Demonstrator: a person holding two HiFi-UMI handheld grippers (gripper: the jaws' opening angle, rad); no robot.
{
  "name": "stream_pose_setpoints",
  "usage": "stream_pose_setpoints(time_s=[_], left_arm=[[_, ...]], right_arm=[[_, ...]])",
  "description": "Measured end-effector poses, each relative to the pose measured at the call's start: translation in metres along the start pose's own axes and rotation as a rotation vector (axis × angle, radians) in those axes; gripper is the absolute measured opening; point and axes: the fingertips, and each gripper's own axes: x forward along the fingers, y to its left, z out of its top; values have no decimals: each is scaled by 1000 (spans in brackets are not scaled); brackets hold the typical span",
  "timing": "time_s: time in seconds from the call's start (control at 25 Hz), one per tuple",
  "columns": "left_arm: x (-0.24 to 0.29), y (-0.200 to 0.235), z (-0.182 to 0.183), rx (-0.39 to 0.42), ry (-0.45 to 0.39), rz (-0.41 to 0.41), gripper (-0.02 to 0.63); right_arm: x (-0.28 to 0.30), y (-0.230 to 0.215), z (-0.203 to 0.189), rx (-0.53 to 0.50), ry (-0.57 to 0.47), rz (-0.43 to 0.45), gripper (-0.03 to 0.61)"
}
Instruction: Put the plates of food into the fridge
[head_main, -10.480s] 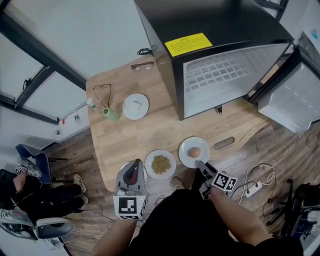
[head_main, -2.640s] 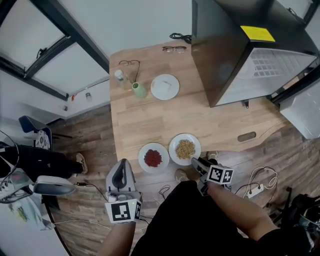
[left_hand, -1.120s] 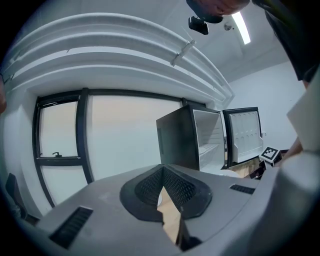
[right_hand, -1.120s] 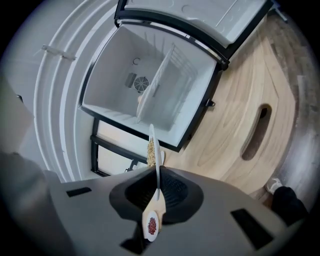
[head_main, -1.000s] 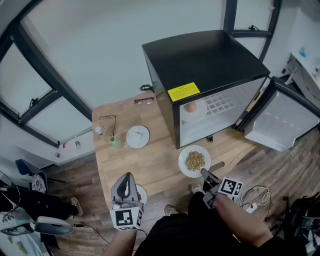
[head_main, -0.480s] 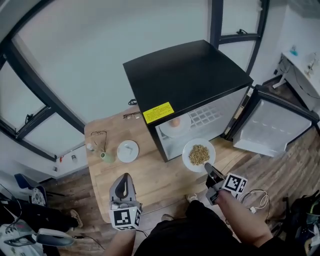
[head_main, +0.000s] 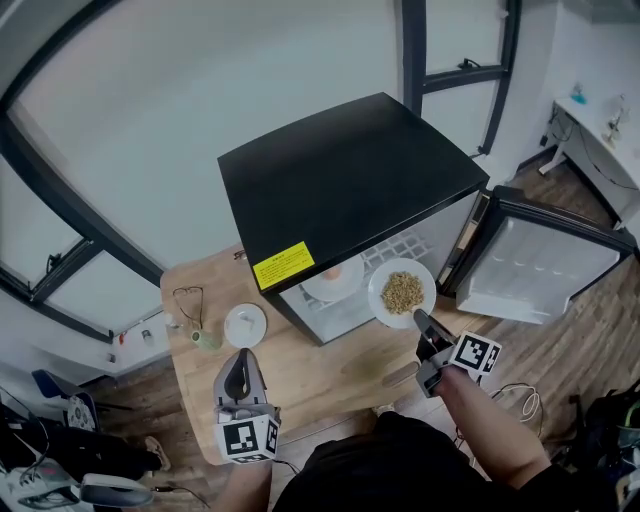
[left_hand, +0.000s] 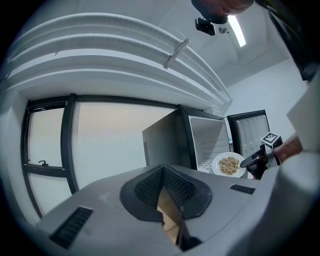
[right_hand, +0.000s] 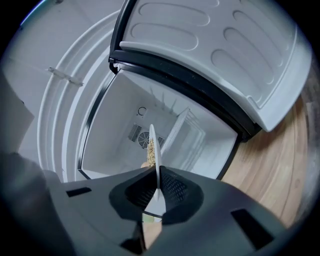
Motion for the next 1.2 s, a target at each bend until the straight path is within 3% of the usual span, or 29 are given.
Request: stream_pose_setpoints(time_s=[0.36,0.84,1.2], left_arm=[[18,-2,-1,-26,-1,51,3],[35,-2,-6,-33,13,91,3],[47,-3,-14,-44,35,111,3]], right_arm=[[29,-4,53,-28,-13,-6,32],[68,-7,76,-73,35,-20,32],[98,-4,94,-375,110,-139,62]])
